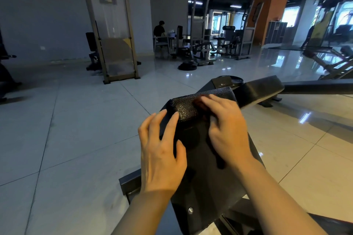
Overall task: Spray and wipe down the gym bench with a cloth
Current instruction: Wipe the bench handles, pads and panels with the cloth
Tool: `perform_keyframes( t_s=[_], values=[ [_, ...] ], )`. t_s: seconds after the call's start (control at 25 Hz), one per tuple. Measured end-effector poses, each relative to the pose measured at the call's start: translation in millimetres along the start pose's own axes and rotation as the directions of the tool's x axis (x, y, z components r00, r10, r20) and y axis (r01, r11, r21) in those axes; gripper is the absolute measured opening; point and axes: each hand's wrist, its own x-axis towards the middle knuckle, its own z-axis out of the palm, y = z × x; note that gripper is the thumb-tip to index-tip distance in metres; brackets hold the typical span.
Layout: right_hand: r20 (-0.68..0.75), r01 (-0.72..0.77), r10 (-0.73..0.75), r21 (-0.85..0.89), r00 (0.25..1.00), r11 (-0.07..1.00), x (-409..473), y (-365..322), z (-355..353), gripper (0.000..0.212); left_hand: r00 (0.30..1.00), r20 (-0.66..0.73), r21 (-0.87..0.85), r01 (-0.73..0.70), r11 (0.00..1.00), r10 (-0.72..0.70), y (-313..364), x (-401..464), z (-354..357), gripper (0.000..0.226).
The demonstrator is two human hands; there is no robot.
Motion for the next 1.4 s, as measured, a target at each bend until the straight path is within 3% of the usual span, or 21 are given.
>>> perform_keyframes(
  t_s=[0.12, 0.24, 0.4, 0.52, 0.72, 0.96, 1.04, 1.16, 1.24, 1.4],
  values=[
    [-0.172, -0.188, 0.193, 0.046, 0.966, 0.981, 14.4, 17.7, -12.3, 0.043, 1.000, -0.006, 0.001, -0.025, 1.000, 0.025, 5.2, 3.7, 4.8, 0.068],
    [-0.321, -0.205, 0.216, 0.067, 0.922, 0.976, 23.3, 12.6, -13.3, 0.029, 0.998, -0.015, -0.003, -0.066, 0.998, 0.066, 10.8, 7.2, 13.0, 0.069],
    [-0.045, 0.028, -0.021, 0.156, 0.999, 0.987, 17.2, -11.4, 10.7, 0.034, 0.996, -0.039, 0.026, -0.077, 0.997, 0.078, 16.4, 7.2, 26.6, 0.066],
    [0.013, 0.124, -0.127, 0.138, 0.992, 0.983, 21.1, -1.1, 13.0, 0.035, 0.991, -0.083, 0.092, -0.096, 0.991, 0.103, 18.4, 6.4, 34.4, 0.057],
    [-0.019, 0.086, -0.084, 0.069, 0.996, 0.994, 30.2, 24.5, 5.1, 0.037, 0.985, -0.058, 0.115, -0.154, 0.981, 0.162, 24.6, 3.1, 43.5, 0.058],
    [-0.155, -0.226, 0.240, 0.103, 0.958, 0.969, 38.0, 60.0, -7.8, 0.037, 0.986, -0.033, 0.096, -0.162, 0.982, 0.165, 24.4, 3.9, 45.7, 0.056],
    [-0.131, -0.166, 0.182, 0.126, 0.974, 0.978, 39.6, 49.4, -4.1, 0.035, 0.985, -0.034, 0.100, -0.167, 0.981, 0.171, 24.0, 4.9, 47.4, 0.056],
    [0.014, -0.037, 0.037, -0.009, 0.999, 0.999, 38.2, 34.9, 8.7, 0.040, 0.986, -0.046, 0.113, -0.157, 0.981, 0.163, 25.4, 5.4, 52.4, 0.059],
    [0.026, -0.063, 0.064, -0.041, 0.998, 0.997, 42.2, 45.9, 7.2, 0.040, 0.986, -0.052, 0.117, -0.150, 0.982, 0.157, 27.9, 4.6, 54.7, 0.060],
    [-0.030, -0.215, 0.219, 0.104, 0.975, 0.971, 43.4, 62.7, 1.8, 0.037, 0.986, -0.050, 0.123, -0.153, 0.980, 0.160, 27.7, 5.6, 53.9, 0.058]
  ],
)
